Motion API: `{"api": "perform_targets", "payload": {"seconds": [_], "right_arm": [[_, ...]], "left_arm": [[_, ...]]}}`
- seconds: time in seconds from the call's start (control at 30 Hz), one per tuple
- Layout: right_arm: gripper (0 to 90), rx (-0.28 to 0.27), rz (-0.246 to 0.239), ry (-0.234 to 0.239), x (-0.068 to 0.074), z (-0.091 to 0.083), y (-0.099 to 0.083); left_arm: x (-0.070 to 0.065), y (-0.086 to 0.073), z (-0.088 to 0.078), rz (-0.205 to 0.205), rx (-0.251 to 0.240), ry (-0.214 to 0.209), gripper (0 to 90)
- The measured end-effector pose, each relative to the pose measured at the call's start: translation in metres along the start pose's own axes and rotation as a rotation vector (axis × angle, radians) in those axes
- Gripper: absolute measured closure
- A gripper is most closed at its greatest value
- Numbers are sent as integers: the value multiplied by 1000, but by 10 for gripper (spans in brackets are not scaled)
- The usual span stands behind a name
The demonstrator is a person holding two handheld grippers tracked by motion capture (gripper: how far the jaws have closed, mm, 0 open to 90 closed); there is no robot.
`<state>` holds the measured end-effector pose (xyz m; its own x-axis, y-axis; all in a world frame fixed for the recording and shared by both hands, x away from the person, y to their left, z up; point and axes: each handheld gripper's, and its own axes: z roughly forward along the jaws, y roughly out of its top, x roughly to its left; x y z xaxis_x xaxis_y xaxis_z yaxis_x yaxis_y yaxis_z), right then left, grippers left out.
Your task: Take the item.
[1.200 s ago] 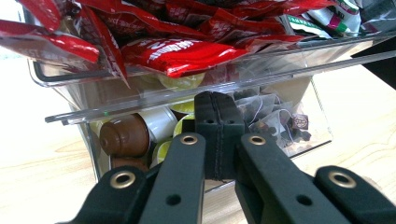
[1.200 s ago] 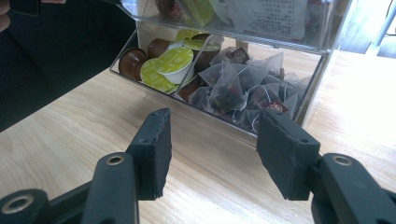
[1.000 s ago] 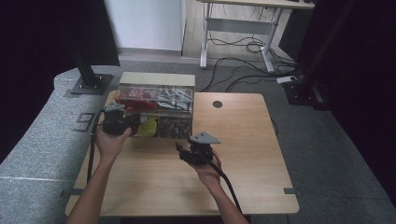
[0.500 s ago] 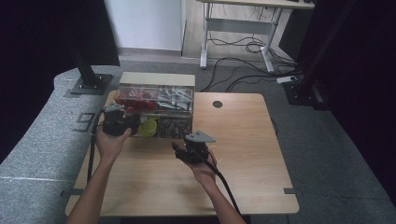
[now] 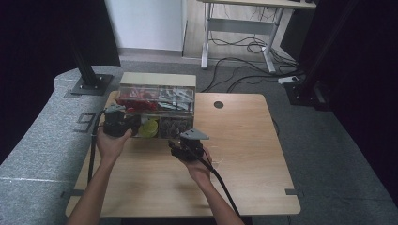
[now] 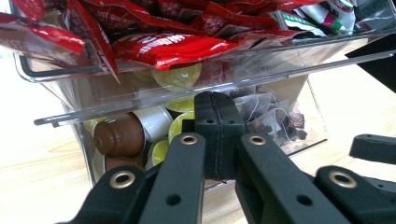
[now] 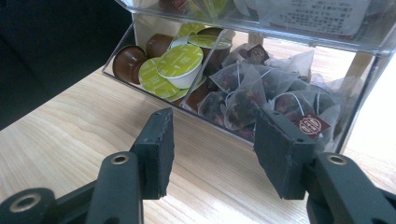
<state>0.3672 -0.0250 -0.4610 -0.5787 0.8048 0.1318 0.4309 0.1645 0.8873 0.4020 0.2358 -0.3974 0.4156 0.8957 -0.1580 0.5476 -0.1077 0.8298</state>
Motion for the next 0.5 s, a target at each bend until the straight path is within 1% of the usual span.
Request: {"api": "perform_targets", "payload": {"seconds": [0.13,0.27,0.5], "right_arm": [[481,8,-9,-9,1,5,0],[494,19,-5,-13,-1,10,-2],[513,24,0,-13,-3,16,-2]], "left_arm": [[0,0,0,0,-1,1,900],[0,-1,0,-1,-1,-3,900],[-1,-1,0,-2,-3,-4,900]]}}
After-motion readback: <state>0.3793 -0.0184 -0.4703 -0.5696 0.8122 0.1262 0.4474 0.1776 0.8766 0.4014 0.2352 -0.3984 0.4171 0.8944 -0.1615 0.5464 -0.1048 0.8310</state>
